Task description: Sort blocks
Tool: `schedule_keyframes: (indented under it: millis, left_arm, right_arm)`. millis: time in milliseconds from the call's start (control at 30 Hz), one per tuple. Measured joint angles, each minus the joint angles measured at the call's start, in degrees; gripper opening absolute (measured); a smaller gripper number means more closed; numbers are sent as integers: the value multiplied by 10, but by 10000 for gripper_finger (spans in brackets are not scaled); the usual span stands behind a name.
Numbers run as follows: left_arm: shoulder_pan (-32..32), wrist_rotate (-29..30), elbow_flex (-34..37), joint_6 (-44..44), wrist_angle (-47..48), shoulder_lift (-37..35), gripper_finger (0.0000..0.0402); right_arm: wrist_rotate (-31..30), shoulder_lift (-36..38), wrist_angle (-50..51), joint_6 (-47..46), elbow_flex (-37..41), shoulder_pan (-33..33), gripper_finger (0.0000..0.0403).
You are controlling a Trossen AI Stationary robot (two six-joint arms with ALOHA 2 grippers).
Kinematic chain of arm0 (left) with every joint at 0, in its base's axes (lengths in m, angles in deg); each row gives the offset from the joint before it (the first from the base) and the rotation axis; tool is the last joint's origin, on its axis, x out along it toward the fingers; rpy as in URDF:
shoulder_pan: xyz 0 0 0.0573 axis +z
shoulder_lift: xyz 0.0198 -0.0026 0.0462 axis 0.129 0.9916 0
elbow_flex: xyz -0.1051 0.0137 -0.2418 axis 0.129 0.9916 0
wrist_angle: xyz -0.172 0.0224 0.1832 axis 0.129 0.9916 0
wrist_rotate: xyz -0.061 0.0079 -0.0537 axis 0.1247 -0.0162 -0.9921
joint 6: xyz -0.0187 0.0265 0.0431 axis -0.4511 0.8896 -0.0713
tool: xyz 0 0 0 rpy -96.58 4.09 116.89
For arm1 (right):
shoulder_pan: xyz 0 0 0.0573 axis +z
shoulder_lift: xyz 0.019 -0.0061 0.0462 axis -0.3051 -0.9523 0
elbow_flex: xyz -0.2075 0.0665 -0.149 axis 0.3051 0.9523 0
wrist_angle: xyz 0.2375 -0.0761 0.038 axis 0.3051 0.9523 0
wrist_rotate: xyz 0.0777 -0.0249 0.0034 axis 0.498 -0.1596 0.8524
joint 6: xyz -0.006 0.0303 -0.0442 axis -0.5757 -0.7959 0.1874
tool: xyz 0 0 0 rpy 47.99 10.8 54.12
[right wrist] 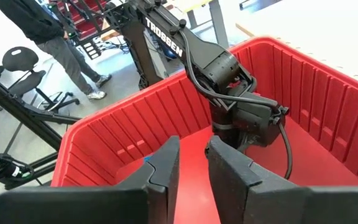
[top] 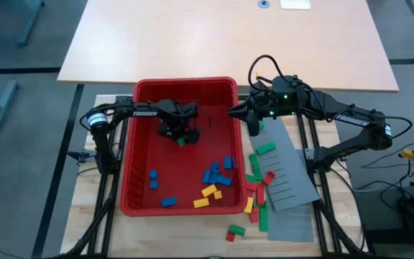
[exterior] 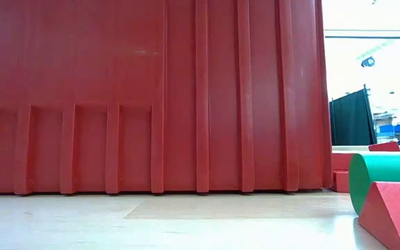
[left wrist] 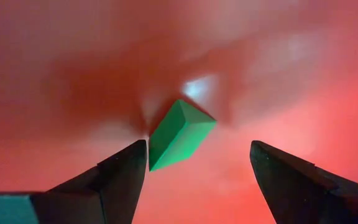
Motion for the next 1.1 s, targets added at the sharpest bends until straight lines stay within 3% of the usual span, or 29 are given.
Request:
schedule_keyframes:
  millis: [233, 633, 833, 933, 1100]
  left_arm:
    - [-1, 4, 0, -56, -2, 0, 273]
    - [-3, 12, 0, -53, -6, 0, 273]
    - [-3, 69, 0, 10, -50, 0, 273]
    - [-3, 69, 0, 24, -71, -1, 273]
    - [-3, 64, -4, -4, -18, -1, 273]
  right_arm:
    - [0, 0, 0, 0, 0, 0, 61]
    - [1, 0, 0, 0, 0, 0, 74]
    - [1, 0, 0, 4, 0, 0, 62]
    - [1, 0, 0, 5, 0, 0, 59]
    - [1, 0, 0, 4, 0, 0, 60]
